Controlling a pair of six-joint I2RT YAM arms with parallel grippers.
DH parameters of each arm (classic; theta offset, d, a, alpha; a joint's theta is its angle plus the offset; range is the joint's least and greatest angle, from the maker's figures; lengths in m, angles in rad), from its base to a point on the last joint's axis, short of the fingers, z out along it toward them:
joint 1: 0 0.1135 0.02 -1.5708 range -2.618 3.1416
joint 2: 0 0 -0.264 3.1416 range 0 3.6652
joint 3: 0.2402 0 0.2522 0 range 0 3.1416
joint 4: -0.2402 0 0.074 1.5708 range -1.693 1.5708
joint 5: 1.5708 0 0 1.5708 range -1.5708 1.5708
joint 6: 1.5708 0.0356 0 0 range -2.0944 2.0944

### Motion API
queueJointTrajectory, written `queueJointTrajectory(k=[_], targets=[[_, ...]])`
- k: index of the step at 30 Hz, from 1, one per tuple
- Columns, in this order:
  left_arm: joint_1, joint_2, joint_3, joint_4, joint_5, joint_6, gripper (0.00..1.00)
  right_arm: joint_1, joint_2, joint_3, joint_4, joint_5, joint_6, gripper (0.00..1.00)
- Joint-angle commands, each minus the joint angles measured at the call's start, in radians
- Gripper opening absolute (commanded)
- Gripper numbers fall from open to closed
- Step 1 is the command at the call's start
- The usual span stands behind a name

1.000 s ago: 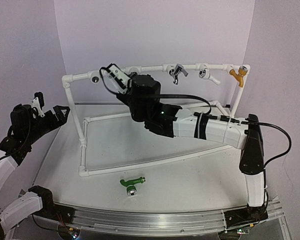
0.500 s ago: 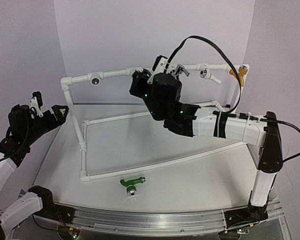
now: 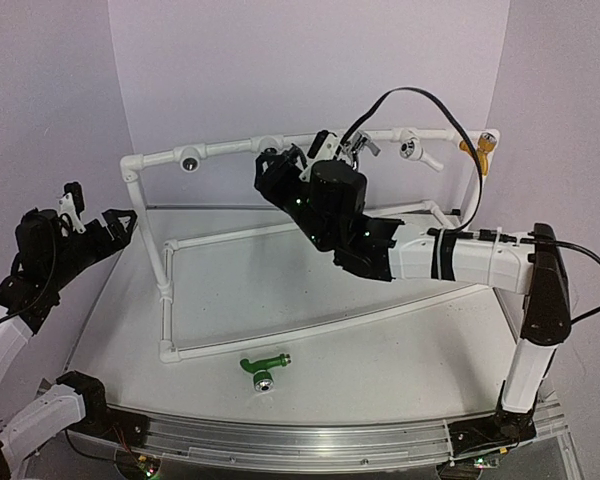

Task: Install the water faucets

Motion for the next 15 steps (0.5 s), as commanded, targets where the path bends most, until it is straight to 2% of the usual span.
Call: queueJointTrajectory(k=[1, 5, 10, 13, 15], targets=[[0.001, -0.002, 0.049, 0.01, -0.004, 0.004, 0.98, 0.025, -0.114, -0.096, -0.011, -0.109, -0.037, 0.77], [0.0, 0.013, 0.048, 0.011, -0.006, 0.009, 0.98, 0.025, -0.23, -0.205, -0.044, -0.191, -0.214, 0.96], [0.0, 0.037, 0.044, 0.021, -0.016, 0.02, 0.98, 0.032, -0.378, -0.343, -0.158, -0.32, -0.415, 0.98], [0.0, 0.047, 0.041, 0.028, -0.02, 0.022, 0.98, 0.037, -0.449, -0.353, -0.319, -0.449, -0.669, 0.98], [0.0, 0.057, 0.037, 0.038, -0.02, 0.022, 0.99, 0.049, -0.483, -0.329, -0.457, -0.485, -0.893, 0.98]])
